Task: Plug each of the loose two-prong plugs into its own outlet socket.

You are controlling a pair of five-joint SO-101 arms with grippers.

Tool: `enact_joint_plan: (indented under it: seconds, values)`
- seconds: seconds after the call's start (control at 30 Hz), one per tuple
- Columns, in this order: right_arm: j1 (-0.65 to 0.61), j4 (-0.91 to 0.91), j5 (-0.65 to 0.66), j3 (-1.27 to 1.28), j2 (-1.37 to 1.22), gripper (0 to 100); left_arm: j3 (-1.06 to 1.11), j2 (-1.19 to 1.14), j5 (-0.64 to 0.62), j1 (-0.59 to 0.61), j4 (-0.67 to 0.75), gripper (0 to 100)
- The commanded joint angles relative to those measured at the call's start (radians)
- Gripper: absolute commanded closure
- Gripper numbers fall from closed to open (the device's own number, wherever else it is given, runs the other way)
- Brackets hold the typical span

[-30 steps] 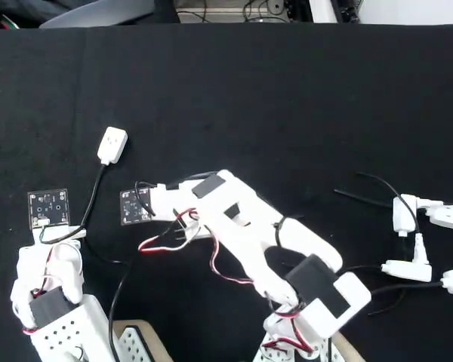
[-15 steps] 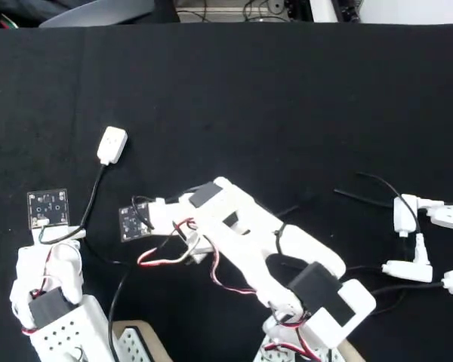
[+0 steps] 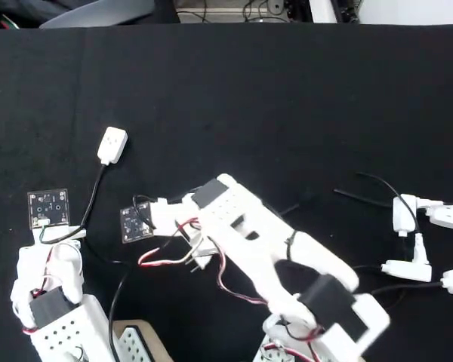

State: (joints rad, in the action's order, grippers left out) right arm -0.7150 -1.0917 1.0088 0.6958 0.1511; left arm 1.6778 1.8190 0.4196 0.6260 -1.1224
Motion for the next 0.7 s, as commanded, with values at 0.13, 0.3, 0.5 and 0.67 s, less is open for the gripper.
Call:
enact_joint_plan:
  seconds: [0.13,0.3,0.5,0.67]
  values:
    - [-0.051,0.057,0.000,0.114,0.065,89.1,0.001,0.005,-0.003,0.008,-0.003,92]
    - [-0.064,0.063,0.000,0.157,0.077,89.1,0.001,0.005,-0.003,0.008,-0.003,92]
    - [-0.097,0.097,-0.006,0.188,0.082,89.1,0.001,0.005,-0.003,0.008,-0.003,92]
    - [-0.091,0.098,-0.028,0.191,0.139,89.1,0.001,0.005,-0.003,0.010,-0.003,92]
